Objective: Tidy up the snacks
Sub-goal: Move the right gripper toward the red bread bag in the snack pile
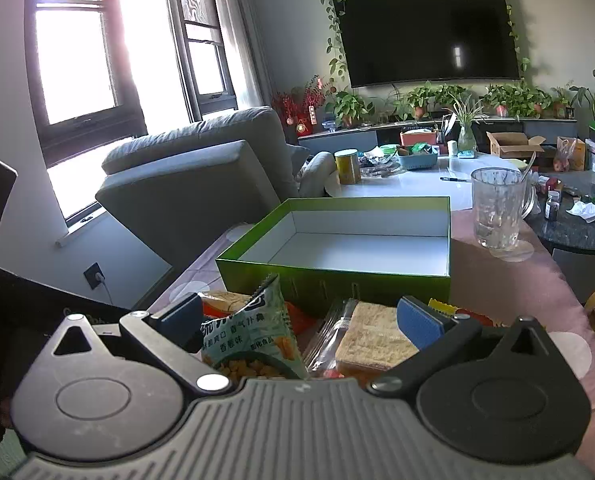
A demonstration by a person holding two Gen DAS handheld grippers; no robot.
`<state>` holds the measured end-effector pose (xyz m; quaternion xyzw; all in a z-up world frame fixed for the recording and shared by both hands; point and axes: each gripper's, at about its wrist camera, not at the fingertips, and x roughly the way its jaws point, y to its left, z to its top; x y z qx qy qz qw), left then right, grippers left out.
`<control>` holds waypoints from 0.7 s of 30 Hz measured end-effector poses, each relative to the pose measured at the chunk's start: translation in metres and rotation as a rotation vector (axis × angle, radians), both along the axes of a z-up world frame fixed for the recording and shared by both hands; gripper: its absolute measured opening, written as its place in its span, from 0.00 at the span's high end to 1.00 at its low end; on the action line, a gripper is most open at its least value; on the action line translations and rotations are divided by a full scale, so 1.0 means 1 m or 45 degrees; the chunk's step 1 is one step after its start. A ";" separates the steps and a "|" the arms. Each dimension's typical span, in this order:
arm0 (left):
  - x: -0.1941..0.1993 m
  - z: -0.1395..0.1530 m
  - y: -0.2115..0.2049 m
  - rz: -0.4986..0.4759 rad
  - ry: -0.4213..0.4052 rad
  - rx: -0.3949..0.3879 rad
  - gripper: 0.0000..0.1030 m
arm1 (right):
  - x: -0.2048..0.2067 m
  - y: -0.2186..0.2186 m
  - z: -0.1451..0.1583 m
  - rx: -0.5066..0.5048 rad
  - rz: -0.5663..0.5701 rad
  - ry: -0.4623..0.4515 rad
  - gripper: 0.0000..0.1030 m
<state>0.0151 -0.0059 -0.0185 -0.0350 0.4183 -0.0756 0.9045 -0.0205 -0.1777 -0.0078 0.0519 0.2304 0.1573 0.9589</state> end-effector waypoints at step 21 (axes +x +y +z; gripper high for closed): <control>0.007 -0.002 -0.004 -0.005 -0.010 0.112 0.01 | 0.005 0.000 -0.002 -0.001 -0.014 0.009 0.21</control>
